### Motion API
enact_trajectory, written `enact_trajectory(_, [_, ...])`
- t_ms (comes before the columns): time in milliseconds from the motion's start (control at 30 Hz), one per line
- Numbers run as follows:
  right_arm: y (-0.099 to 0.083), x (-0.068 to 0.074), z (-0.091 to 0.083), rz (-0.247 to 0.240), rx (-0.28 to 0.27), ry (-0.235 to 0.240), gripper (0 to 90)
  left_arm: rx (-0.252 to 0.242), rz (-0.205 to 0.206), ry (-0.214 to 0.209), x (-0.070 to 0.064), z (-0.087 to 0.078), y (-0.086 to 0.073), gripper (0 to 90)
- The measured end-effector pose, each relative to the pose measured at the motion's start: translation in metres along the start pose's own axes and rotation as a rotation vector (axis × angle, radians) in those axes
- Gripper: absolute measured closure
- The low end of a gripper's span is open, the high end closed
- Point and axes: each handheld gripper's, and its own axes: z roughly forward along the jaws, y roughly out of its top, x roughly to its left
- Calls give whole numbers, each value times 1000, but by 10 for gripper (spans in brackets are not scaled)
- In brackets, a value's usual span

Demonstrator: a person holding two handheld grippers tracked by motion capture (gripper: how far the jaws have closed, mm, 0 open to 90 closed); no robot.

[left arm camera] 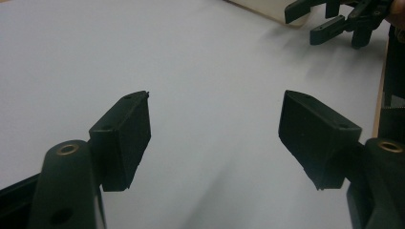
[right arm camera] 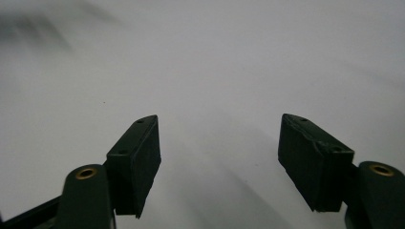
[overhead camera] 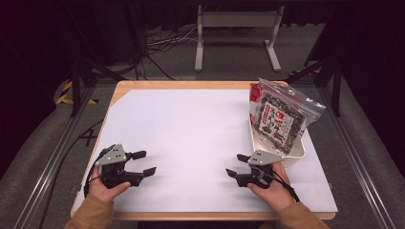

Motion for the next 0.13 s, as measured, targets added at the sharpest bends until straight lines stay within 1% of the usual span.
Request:
enact_trajectory(67, [0, 0, -1, -2, -2, 1, 314, 4, -5, -3, 0, 0, 0, 269])
enact_trajectory(133, [0, 0, -2, -3, -10, 3, 309, 6, -4, 4, 0, 1, 0, 267])
